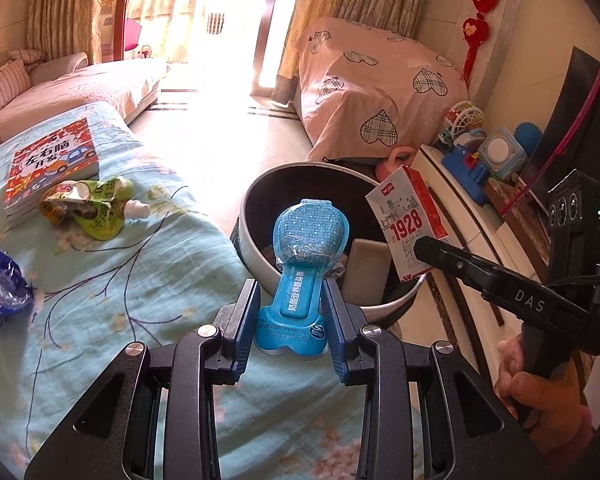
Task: Collect trash
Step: 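Carry the blue brush and milk carton over the black trash bin, then open both grippers to drop the brush and carton into the bin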
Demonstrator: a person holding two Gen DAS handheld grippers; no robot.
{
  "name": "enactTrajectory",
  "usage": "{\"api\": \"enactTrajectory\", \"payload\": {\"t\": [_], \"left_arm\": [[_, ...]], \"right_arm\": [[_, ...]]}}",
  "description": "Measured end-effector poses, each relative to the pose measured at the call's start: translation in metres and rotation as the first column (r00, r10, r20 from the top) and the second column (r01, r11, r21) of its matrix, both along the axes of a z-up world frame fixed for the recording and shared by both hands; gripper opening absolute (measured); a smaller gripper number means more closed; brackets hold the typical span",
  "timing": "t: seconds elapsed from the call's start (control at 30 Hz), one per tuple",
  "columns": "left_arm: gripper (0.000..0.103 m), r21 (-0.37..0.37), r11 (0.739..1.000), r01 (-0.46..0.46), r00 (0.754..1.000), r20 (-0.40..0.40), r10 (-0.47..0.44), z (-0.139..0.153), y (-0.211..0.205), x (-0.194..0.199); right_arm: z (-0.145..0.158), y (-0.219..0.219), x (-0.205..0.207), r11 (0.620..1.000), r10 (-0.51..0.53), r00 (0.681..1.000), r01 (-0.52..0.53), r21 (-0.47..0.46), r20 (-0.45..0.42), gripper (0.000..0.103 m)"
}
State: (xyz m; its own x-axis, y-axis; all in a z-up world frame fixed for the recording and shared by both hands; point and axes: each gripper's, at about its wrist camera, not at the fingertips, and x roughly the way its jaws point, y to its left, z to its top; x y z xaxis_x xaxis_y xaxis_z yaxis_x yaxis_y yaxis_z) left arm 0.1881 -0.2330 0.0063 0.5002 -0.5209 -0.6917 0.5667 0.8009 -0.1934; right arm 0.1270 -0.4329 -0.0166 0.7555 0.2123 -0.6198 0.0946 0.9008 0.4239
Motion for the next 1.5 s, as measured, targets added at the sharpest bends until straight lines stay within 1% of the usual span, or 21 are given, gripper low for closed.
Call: {"api": "enactTrajectory", "payload": {"t": [0.13,0.3,0.6,1.0,1.1,1.13,1.17,1.23,1.3,1.33,1.37,1.4,1.47,1.5], "left_arm": [[0.03,0.013,1.0,0.003,1.0,0.0,-0.003,-0.001,-0.008,0.005],[0.03,0.014,1.0,0.005,1.0,-0.019,-0.005,-0.003,-0.014,0.013],[0.03,0.034,0.999,0.017,1.0,-0.019,-0.016,-0.006,-0.026,0.018],[0.031,0.051,0.999,0.017,1.0,-0.026,-0.016,-0.008,-0.038,0.027],[0.032,0.054,0.998,0.013,0.999,-0.032,-0.011,-0.009,-0.04,0.029],[0.034,0.055,0.998,0.01,0.999,-0.034,-0.008,-0.009,-0.041,0.03],[0.035,0.057,0.998,0.006,0.999,-0.039,-0.003,-0.01,-0.042,0.031],[0.035,0.052,0.999,-0.003,0.999,-0.048,0.006,-0.009,-0.041,0.032],[0.038,0.04,0.999,-0.003,0.998,-0.056,0.005,-0.009,-0.038,0.032],[0.043,0.035,0.999,-0.006,0.998,-0.055,0.008,-0.009,-0.036,0.031],[0.046,0.031,0.999,-0.011,0.999,-0.052,0.012,-0.008,-0.033,0.03],[0.047,0.029,0.999,-0.016,0.999,-0.05,0.017,-0.008,-0.031,0.029],[0.048,0.018,0.999,-0.027,0.998,-0.054,0.028,-0.008,-0.023,0.026],[0.048,0.01,0.999,-0.035,0.998,-0.06,0.036,-0.009,-0.018,0.024]], "right_arm": [[-0.002,-0.002,0.002,1.0,-0.002,1.0,0.002,0.003,-0.003,0.037],[-0.002,-0.004,0.003,1.0,-0.001,1.0,0.001,0.004,-0.003,0.037],[-0.003,-0.009,0.009,1.0,0.0,1.0,0.0,-0.002,-0.008,0.037],[-0.01,-0.014,0.023,1.0,0.004,0.999,-0.004,-0.002,-0.04,0.037],[-0.011,-0.017,0.025,1.0,-0.004,0.999,0.004,-0.002,-0.049,0.037],[-0.012,-0.018,0.026,1.0,-0.009,0.999,0.009,0.0,-0.054,0.037],[-0.013,-0.02,0.027,1.0,-0.015,0.998,0.015,0.002,-0.059,0.04],[-0.014,-0.024,0.029,0.999,-0.032,0.997,0.033,0.012,-0.067,0.041],[-0.014,-0.025,0.028,0.999,-0.03,0.997,0.032,0.025,-0.066,0.042],[-0.013,-0.025,0.027,0.999,-0.034,0.998,0.035,0.025,-0.059,0.046],[-0.011,-0.024,0.024,0.999,-0.037,0.998,0.038,0.022,-0.051,0.053],[-0.01,-0.024,0.023,0.999,-0.039,0.998,0.04,0.021,-0.045,0.057],[-0.006,-0.022,0.019,0.999,-0.039,0.999,0.04,0.027,-0.029,0.068],[-0.004,-0.021,0.018,0.999,-0.039,0.999,0.04,0.029,-0.025,0.07]]}}
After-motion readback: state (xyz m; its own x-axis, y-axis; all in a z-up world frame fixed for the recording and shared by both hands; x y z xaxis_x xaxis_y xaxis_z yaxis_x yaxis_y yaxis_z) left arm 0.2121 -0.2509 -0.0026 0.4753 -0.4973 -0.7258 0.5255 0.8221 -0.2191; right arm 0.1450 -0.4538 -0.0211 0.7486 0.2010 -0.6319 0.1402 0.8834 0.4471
